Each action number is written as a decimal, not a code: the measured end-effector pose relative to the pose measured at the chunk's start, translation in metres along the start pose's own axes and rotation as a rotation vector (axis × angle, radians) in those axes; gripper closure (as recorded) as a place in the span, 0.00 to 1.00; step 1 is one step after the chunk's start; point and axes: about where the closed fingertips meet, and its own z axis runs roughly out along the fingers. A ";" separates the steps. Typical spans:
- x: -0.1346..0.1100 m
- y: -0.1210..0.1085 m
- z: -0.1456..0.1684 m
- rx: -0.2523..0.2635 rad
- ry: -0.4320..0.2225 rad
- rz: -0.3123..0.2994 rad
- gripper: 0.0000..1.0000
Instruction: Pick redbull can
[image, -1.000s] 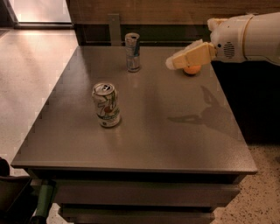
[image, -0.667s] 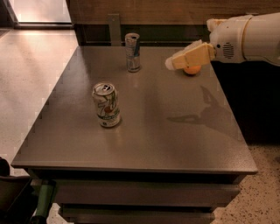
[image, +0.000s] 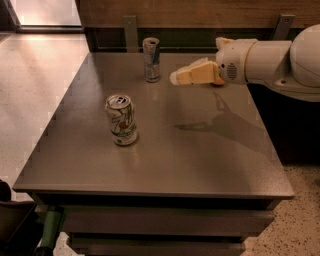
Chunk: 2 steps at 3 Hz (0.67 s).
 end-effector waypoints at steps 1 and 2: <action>0.004 -0.001 0.030 0.005 -0.033 0.021 0.00; 0.005 -0.005 0.057 0.010 -0.047 0.018 0.00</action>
Offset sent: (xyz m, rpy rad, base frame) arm 0.0682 0.0532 -0.0304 0.0524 -0.0353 -0.0164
